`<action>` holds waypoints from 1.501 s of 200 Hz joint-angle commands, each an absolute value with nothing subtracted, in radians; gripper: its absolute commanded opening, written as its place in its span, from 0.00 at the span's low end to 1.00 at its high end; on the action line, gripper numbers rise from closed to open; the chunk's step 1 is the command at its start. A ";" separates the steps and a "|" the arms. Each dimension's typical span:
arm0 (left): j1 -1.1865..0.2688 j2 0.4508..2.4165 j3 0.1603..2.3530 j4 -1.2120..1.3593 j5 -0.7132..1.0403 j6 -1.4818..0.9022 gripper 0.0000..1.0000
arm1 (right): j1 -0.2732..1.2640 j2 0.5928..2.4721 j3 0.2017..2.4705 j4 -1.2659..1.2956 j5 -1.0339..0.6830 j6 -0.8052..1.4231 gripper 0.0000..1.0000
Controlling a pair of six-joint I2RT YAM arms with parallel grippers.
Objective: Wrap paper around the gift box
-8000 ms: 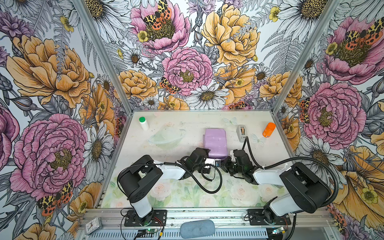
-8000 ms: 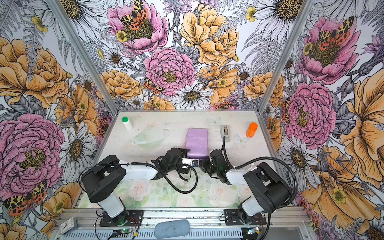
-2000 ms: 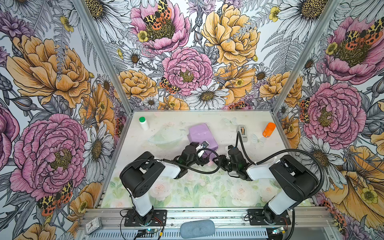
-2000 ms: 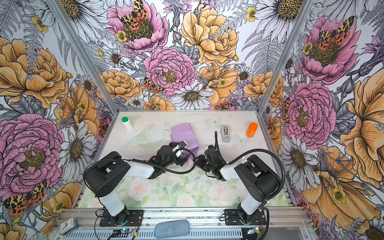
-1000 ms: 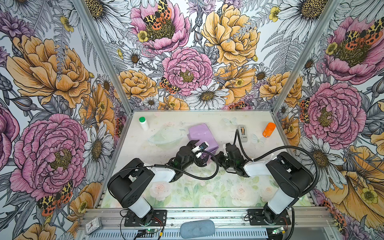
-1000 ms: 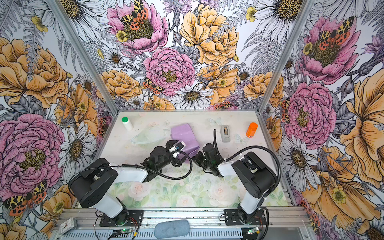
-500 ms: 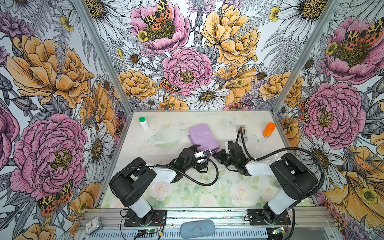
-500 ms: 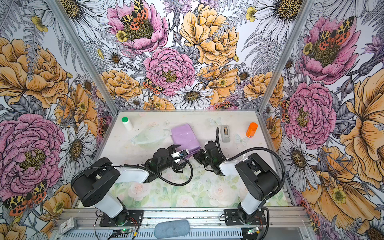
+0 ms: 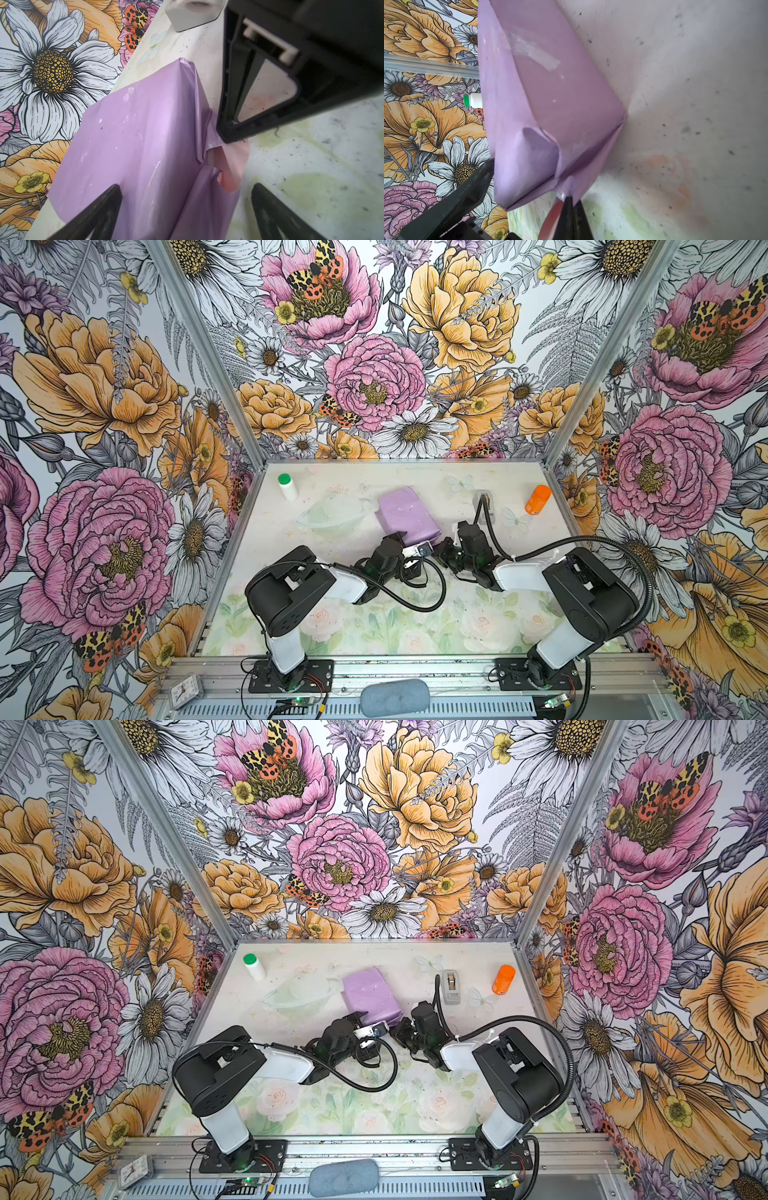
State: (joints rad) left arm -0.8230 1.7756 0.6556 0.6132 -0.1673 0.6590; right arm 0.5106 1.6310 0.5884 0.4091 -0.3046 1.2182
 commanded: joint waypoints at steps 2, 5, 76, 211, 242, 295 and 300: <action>-0.826 1.803 0.677 0.627 -0.239 0.660 0.99 | 0.504 1.600 0.615 0.412 -0.304 1.198 0.00; -0.825 1.806 0.679 0.626 -0.238 0.658 0.99 | 0.504 1.599 0.615 0.411 -0.304 1.199 0.00; -0.810 1.886 0.703 0.579 -0.227 0.548 0.92 | 0.496 1.600 0.617 0.414 -0.304 1.195 0.00; -0.783 1.989 0.700 0.618 -0.176 0.474 0.70 | 0.459 1.468 0.543 0.355 -0.244 1.146 0.24; -0.779 1.997 0.702 0.622 -0.168 0.452 0.69 | 0.465 1.454 0.505 0.336 -0.224 1.144 0.24; -0.779 1.992 0.694 0.625 -0.163 0.436 0.68 | 0.500 1.615 0.575 0.442 -0.236 1.150 0.11; -0.777 1.991 0.693 0.626 -0.163 0.436 0.68 | 0.502 1.629 0.582 0.455 -0.236 1.150 0.10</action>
State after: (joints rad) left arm -0.8005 1.9266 0.7349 0.8127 -0.2131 0.5117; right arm 0.4904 1.5700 0.5274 0.3824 -0.2493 1.1622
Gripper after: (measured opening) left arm 0.686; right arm 0.122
